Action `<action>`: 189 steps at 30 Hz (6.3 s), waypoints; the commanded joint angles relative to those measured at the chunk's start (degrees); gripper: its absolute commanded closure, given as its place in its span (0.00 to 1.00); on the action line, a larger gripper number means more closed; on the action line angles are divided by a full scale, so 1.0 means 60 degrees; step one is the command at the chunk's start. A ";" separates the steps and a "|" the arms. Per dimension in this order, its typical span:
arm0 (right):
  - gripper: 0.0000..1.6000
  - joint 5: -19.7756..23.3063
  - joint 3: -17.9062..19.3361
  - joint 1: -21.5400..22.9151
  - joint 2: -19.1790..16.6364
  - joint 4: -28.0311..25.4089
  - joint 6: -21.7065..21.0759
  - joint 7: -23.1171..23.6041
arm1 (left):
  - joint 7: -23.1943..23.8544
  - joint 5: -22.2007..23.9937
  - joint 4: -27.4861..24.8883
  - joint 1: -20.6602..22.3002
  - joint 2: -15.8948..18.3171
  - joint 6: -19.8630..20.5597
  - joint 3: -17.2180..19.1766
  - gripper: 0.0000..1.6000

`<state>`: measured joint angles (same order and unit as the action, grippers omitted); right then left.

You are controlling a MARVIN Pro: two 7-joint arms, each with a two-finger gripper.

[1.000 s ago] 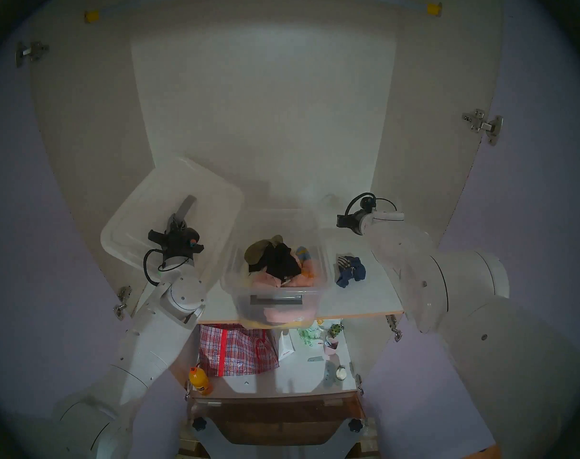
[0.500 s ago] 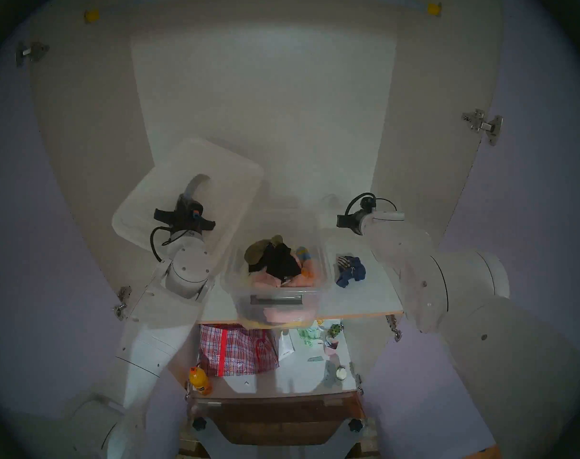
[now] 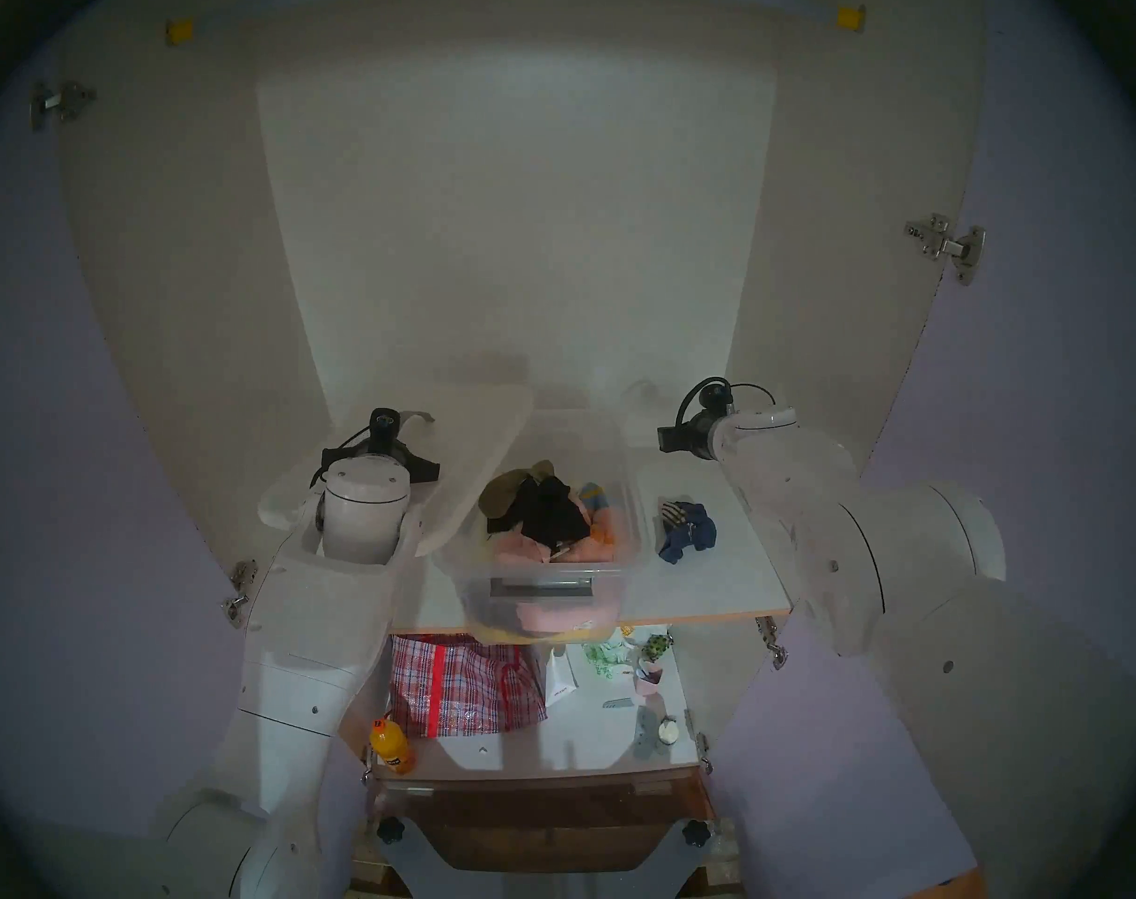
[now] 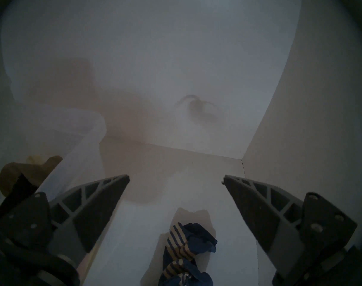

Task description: Take clothing out of the storage bin and put the lid back on the bin

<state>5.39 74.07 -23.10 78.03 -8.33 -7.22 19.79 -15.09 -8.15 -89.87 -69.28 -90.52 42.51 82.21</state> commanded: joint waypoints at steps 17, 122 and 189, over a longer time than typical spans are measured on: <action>0.00 -0.0126 0.0004 0.0439 -0.0133 -0.0161 0.0338 0.0382 | -0.2285 0.0085 -0.0101 0.0240 -0.1477 0.0549 -0.2182 1.00; 0.00 -0.0172 0.0065 0.0448 -0.0126 -0.0125 0.0337 0.0399 | -0.8598 0.6569 0.7825 0.5070 -0.3174 -0.5556 -0.5865 0.00; 0.00 -0.0186 0.0077 0.0459 -0.0122 -0.0110 0.0390 0.0393 | -0.0927 0.4918 0.0373 0.0385 0.4165 -0.6639 -0.2710 0.00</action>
